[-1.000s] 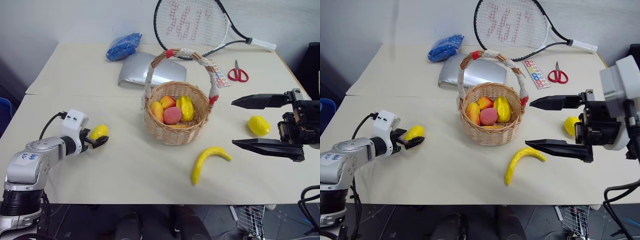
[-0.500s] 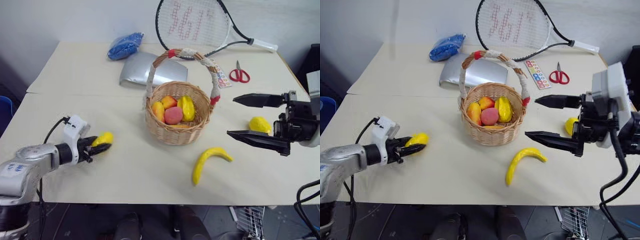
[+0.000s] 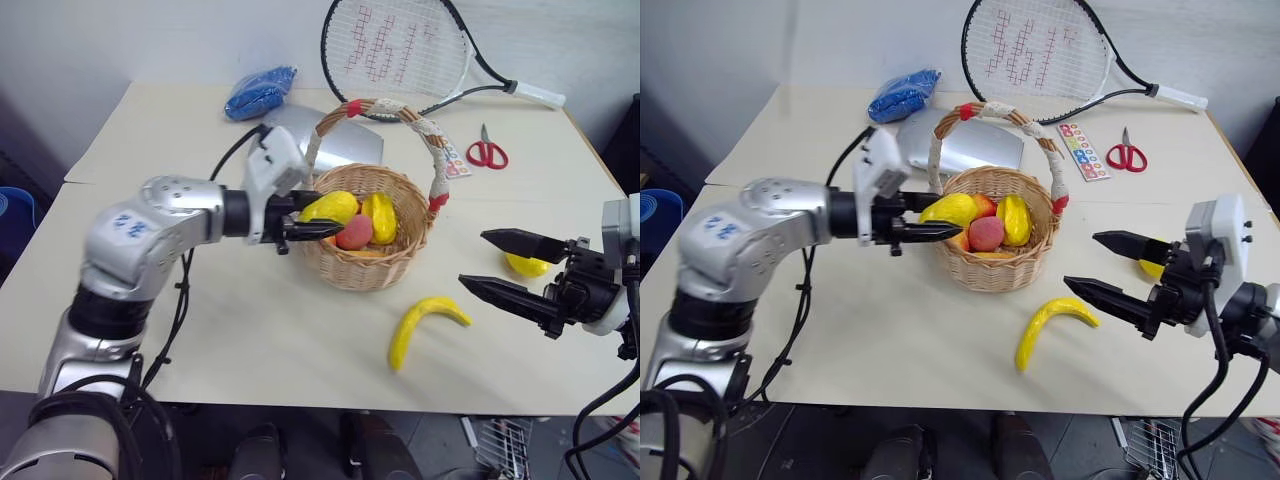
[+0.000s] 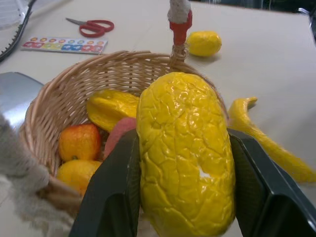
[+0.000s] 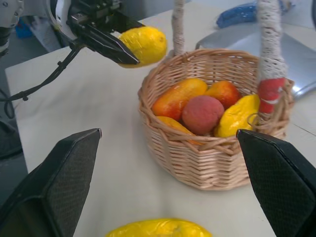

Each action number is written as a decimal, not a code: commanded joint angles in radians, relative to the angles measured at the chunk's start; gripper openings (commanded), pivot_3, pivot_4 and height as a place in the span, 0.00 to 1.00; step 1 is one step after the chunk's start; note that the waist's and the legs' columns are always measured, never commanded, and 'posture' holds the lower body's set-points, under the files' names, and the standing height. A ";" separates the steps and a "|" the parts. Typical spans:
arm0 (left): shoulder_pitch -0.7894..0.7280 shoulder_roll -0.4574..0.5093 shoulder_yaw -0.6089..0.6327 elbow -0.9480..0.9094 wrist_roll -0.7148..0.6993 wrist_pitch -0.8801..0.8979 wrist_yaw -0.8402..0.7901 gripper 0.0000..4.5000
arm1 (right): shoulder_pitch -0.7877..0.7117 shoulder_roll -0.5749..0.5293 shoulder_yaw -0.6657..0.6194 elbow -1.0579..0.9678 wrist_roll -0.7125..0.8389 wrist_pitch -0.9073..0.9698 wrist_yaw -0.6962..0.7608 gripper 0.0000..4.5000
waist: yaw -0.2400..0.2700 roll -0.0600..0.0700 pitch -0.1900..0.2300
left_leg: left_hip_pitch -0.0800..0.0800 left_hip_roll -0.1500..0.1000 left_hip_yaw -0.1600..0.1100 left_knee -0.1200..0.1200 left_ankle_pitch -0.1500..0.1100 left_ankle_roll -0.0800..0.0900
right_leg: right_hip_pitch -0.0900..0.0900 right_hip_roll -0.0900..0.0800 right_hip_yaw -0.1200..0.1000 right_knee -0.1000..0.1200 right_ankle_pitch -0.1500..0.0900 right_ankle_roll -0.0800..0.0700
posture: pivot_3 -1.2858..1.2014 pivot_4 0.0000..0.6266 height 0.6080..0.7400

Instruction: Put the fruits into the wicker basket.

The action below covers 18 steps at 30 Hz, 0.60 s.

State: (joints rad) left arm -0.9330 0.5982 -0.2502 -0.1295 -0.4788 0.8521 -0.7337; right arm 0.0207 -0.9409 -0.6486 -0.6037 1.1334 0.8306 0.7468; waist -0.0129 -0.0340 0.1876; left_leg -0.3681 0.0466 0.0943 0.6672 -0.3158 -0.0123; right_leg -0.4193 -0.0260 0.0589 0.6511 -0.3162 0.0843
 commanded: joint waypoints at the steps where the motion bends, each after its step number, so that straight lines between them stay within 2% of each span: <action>1: -0.074 -0.087 -0.045 0.170 0.096 -0.135 -0.024 0.51 | 0.036 0.022 -0.057 -0.056 0.023 -0.020 -0.024 1.00 | 0.003 0.000 0.000 | 0.000 0.000 0.000 0.000 0.001 0.000 | 0.000 0.000 0.000 0.000 0.000 0.000 | 0.52 0.24 1.00; 8: -0.098 -0.168 0.019 0.288 0.111 -0.192 -0.064 0.99 | 0.115 0.039 -0.092 -0.062 0.040 -0.013 -0.053 1.00 | 0.000 0.000 0.000 | -0.001 0.000 0.000 0.000 0.000 0.001 | -0.001 0.000 0.000 0.000 0.000 0.000 | 0.52 0.24 1.00; 11: -0.052 -0.124 0.097 0.201 0.029 -0.191 -0.159 0.99 | 0.178 0.051 -0.109 -0.062 -0.006 -0.031 -0.036 1.00 | -0.001 0.000 0.000 | -0.002 0.000 0.000 0.000 0.001 0.001 | -0.002 -0.001 0.000 0.001 0.000 0.000 | 0.52 0.24 1.00; 15: 0.020 0.010 0.234 0.094 -0.125 -0.135 -0.338 0.99 | 0.300 0.076 -0.201 -0.036 -0.061 -0.055 0.019 1.00 | -0.012 0.000 0.000 | -0.001 0.001 0.000 -0.002 0.001 -0.001 | -0.002 -0.001 0.000 0.002 0.000 0.000 | 0.52 0.24 1.00; 18: 0.064 0.120 0.296 0.070 -0.185 -0.115 -0.449 0.99 | 0.416 0.086 -0.298 -0.005 -0.108 -0.071 0.097 1.00 | -0.013 0.000 0.000 | -0.001 0.001 0.000 -0.001 0.002 -0.002 | -0.003 -0.001 0.000 0.002 0.000 0.000 | 0.52 0.24 1.00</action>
State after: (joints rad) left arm -0.8765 0.6772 -0.0064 -0.0102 -0.6114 0.7300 -1.1112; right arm 0.4047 -0.8632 -0.8596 -0.6179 1.0499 0.7857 0.7918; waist -0.0262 -0.0338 0.1877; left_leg -0.3694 0.0475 0.0943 0.6658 -0.3139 -0.0140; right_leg -0.4221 -0.0267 0.0588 0.6534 -0.3166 0.0840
